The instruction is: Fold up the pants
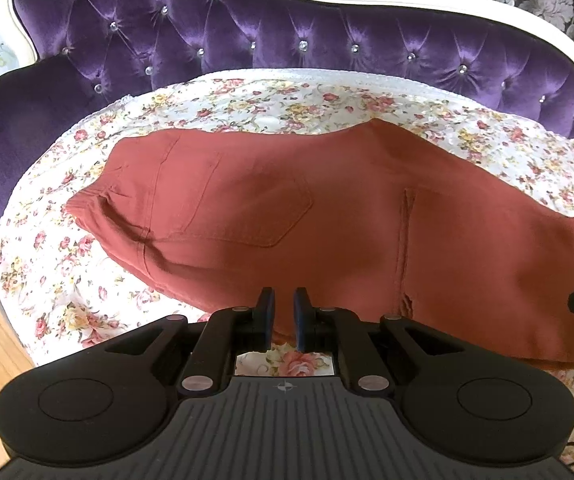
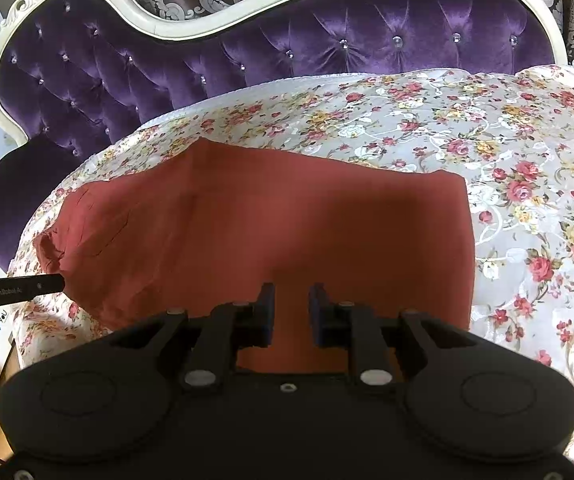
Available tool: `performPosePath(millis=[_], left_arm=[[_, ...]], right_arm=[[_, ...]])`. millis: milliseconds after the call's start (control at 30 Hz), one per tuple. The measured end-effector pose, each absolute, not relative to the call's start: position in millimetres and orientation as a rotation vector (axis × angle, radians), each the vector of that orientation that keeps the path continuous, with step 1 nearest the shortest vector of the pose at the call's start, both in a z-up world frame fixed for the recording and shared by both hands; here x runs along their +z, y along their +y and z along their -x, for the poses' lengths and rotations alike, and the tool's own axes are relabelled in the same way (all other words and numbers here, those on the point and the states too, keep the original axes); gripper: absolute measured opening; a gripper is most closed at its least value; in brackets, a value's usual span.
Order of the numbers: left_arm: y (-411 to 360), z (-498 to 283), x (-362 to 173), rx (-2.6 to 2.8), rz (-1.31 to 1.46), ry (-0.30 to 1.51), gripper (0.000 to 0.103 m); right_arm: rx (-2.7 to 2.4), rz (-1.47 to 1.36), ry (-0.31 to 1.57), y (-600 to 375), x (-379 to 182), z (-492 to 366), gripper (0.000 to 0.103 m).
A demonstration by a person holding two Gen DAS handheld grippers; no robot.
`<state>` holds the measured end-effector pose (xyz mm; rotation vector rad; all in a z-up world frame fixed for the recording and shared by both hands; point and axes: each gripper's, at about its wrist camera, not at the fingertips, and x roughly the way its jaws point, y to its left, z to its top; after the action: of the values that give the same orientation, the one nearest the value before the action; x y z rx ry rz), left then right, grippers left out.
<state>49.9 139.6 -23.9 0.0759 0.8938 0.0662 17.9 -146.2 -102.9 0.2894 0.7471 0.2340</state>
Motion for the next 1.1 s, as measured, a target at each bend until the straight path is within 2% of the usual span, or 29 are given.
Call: performPosePath(millis=[800,1100], left_arm=[[148.5,-52.6,-25.0,0.062,-0.030,0.911,0.010],[204.2,-73.8,-29.1,0.109,0.045,0.859,0.010]], right_arm=[[0.269,-0.275,0.753,-136.2,-99.1,-19.6,0.031],[0.314,-0.250,0.744,-118.4,-91.5,-31.6,0.031]])
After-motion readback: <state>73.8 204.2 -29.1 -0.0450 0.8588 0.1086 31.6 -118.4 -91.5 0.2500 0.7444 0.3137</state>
